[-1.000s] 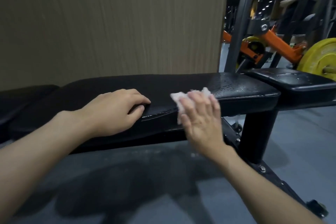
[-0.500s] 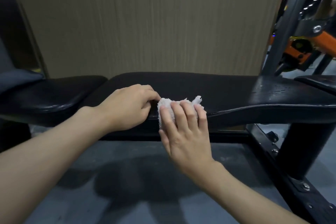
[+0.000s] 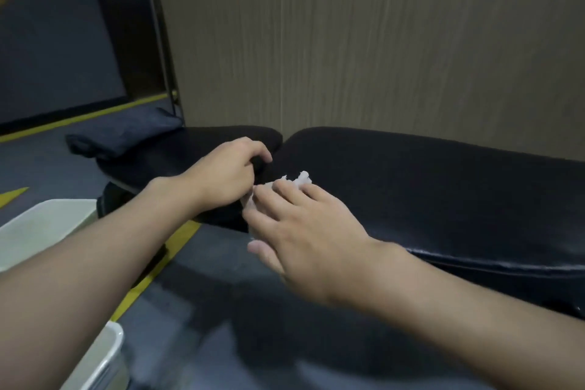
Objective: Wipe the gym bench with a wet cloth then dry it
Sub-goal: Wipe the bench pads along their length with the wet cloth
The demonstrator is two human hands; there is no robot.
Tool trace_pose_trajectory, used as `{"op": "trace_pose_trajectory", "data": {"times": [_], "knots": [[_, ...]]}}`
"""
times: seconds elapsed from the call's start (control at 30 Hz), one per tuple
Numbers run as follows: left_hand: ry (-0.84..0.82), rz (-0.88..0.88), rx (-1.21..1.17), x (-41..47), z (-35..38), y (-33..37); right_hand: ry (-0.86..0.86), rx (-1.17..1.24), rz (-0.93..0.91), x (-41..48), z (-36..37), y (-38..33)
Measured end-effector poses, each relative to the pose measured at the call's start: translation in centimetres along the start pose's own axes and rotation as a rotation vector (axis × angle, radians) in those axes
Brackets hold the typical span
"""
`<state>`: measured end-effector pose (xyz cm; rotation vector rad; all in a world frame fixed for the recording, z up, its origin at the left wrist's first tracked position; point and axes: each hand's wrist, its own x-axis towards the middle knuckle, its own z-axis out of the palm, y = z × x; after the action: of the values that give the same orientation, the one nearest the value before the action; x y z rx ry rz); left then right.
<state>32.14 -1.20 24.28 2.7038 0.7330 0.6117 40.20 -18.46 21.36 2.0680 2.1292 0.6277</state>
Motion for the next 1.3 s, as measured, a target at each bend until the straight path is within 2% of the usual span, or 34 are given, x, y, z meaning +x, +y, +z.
{"op": "trace_pose_trajectory", "data": {"times": [0.13,0.23,0.37,0.47,0.7,0.93,1.03,1.17,1.3], "knots": [[-0.046,0.016,-0.070,2.4,-0.4,-2.1,-0.052,0.271,-0.122,3.5,-0.6,1.6],[-0.097,0.008,-0.050,3.8,-0.8,-4.0,-0.188,0.387,-0.122,6.2,-0.5,3.9],[-0.123,-0.029,-0.076,4.4,-1.1,-5.7,-0.203,0.457,-0.073,9.9,1.1,6.8],[-0.082,0.018,0.011,4.3,-0.8,-5.6,-0.204,0.447,-0.059,10.6,2.2,8.3],[-0.053,0.050,0.109,4.1,-1.0,-4.8,-0.255,0.453,0.136,12.2,2.8,8.9],[-0.036,0.053,0.206,4.3,-0.7,-4.2,-0.232,0.468,0.025,9.8,2.4,8.9],[-0.023,0.066,0.247,4.9,-0.5,-3.8,-0.275,0.481,0.052,11.6,2.9,10.5],[-0.040,0.077,0.325,5.2,-0.3,-3.2,-0.292,0.530,0.172,14.9,4.8,13.1],[-0.056,0.097,0.450,4.6,0.3,-2.3,-0.278,0.444,0.329,16.0,6.1,15.1]]}}
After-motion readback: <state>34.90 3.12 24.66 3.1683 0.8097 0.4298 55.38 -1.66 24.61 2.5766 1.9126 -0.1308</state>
